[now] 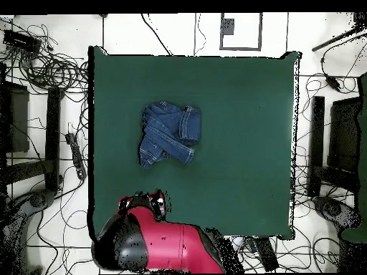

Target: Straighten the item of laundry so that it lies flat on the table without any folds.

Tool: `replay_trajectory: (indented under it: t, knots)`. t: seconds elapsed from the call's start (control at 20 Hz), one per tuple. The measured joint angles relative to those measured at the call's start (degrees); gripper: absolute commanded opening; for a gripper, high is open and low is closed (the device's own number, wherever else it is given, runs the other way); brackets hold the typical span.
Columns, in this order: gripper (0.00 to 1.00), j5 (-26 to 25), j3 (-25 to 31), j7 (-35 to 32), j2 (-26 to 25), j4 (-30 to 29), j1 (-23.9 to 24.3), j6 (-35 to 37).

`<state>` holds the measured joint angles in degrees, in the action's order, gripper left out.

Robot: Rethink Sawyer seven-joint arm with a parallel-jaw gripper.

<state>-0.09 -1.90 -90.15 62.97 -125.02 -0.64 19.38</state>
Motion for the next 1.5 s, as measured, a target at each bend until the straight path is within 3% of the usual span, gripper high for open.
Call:
replay_trajectory:
  t: [0.85,1.5]
  knots:
    - [1.00,-3.9,-1.2,0.0,-10.8,-0.7,3.3,-11.3]
    - [1.00,-6.3,-1.3,0.0,-15.5,-2.0,3.7,-16.0]
